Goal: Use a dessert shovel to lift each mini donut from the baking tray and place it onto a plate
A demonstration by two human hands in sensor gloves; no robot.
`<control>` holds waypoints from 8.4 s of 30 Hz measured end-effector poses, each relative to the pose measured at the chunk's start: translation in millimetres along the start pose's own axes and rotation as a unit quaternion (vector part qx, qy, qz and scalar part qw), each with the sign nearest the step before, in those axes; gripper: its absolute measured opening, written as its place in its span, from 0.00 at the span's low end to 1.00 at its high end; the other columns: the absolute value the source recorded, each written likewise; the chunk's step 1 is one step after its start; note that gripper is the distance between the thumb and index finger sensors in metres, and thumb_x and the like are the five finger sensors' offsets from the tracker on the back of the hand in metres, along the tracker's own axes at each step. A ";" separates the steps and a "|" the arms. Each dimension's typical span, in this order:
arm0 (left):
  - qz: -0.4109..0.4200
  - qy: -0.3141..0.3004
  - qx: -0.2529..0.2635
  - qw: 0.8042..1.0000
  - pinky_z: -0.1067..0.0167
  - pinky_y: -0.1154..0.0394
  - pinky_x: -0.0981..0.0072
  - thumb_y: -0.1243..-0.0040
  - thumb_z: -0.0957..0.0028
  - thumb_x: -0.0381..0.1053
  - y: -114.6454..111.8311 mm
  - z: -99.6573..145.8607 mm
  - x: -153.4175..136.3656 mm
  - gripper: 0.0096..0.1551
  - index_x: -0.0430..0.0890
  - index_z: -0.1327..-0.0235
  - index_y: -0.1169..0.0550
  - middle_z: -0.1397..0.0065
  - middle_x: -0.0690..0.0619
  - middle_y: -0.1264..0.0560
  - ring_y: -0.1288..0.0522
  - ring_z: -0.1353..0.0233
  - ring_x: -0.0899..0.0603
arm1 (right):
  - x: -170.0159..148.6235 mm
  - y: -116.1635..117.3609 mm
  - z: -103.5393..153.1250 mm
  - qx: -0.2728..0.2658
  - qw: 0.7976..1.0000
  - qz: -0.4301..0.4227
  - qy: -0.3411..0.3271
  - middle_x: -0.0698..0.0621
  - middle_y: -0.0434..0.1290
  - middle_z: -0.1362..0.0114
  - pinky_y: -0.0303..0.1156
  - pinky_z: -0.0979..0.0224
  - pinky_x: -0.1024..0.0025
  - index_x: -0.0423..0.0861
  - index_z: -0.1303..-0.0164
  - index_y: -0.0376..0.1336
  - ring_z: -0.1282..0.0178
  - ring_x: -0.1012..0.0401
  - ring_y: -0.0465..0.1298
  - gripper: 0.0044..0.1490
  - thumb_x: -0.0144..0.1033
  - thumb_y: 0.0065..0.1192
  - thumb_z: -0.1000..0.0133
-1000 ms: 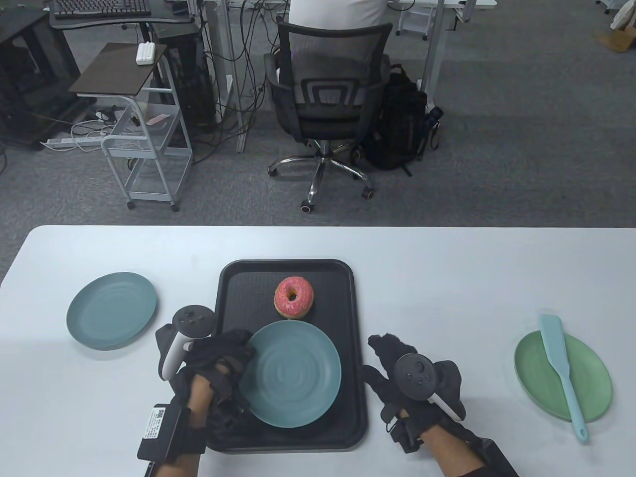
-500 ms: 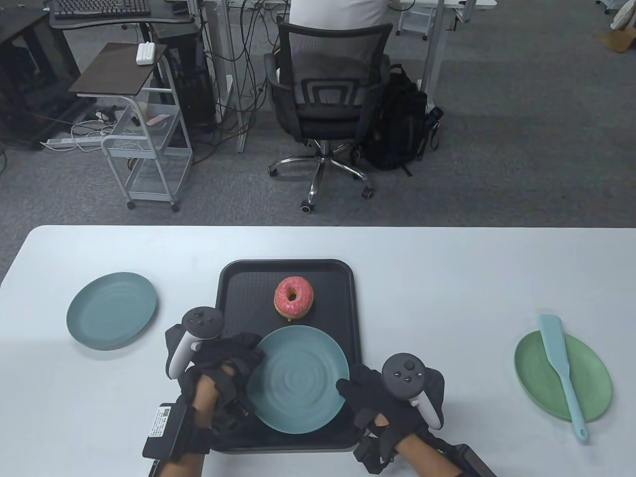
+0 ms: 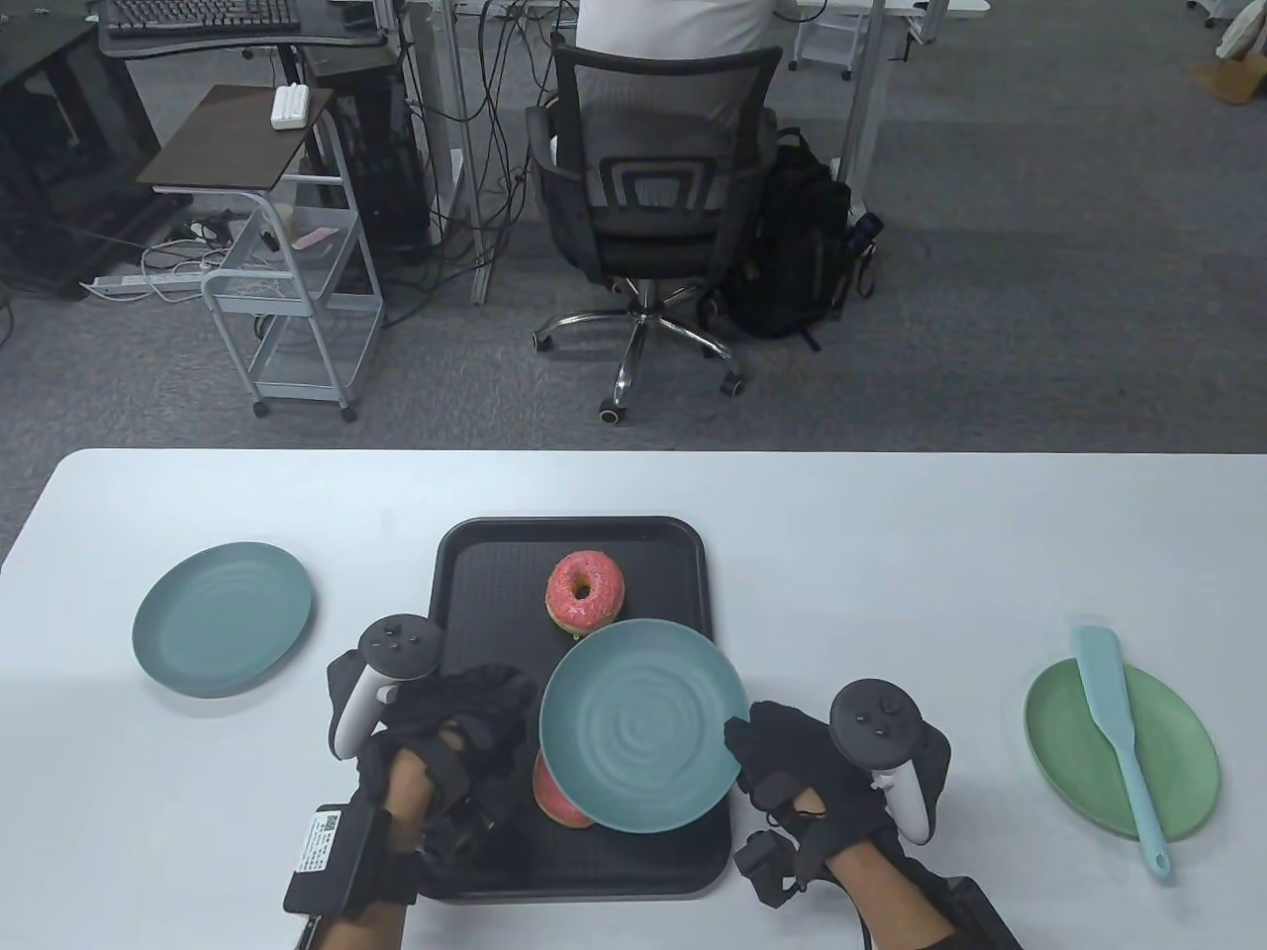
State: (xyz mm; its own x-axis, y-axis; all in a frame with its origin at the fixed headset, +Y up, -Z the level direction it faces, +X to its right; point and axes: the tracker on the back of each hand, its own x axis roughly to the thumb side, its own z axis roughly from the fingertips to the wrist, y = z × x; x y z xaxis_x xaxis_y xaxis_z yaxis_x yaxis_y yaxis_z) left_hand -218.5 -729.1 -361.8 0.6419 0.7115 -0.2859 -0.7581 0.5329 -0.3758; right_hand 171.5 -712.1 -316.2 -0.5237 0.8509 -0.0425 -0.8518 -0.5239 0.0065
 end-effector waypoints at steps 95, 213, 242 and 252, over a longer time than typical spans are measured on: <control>-0.155 0.085 0.191 0.966 0.25 0.53 0.36 0.45 0.61 0.73 41.4 21.4 -84.8 0.44 0.66 0.30 0.44 0.19 0.50 0.54 0.52 0.19 0.34 | -56.2 -91.3 -92.2 -0.070 0.983 0.079 0.150 0.34 0.72 0.29 0.71 0.34 0.40 0.41 0.30 0.61 0.36 0.38 0.75 0.48 0.65 0.58 0.50; 0.076 -0.032 0.105 0.991 0.63 0.14 0.58 0.40 0.58 0.54 -36.8 36.2 -0.8 0.26 0.49 0.46 0.28 0.56 0.56 0.15 0.11 0.69 0.49 | -16.0 -5.3 35.6 0.006 0.959 0.257 -0.117 0.37 0.72 0.27 0.67 0.29 0.38 0.44 0.27 0.58 0.34 0.39 0.75 0.50 0.68 0.44 0.50; 0.080 -0.045 0.009 0.996 0.53 0.19 0.52 0.46 0.54 0.60 -40.0 19.0 -19.9 0.29 0.52 0.41 0.31 0.48 0.53 0.18 0.14 0.58 0.45 | -78.1 -88.5 13.2 -0.167 0.981 -0.049 0.088 0.49 0.82 0.74 0.79 0.65 0.55 0.38 0.68 0.74 0.79 0.55 0.81 0.28 0.53 0.61 0.46; 0.084 -0.033 0.030 0.995 0.53 0.19 0.52 0.45 0.54 0.60 -28.9 19.2 -29.6 0.28 0.51 0.42 0.30 0.49 0.54 0.17 0.13 0.58 0.45 | -123.8 -124.8 10.5 -0.241 0.946 -0.008 0.218 0.50 0.83 0.73 0.81 0.66 0.57 0.37 0.64 0.74 0.78 0.57 0.82 0.28 0.51 0.60 0.46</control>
State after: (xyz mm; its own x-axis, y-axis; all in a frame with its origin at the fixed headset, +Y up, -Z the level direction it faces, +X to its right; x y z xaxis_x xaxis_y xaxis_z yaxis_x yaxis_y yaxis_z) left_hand -217.8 -756.8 -325.6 0.4982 0.8203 -0.2808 -0.8608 0.4290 -0.2739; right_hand 342.4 -751.6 -301.3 -0.3636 0.8169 -0.4478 -0.6986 -0.5571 -0.4490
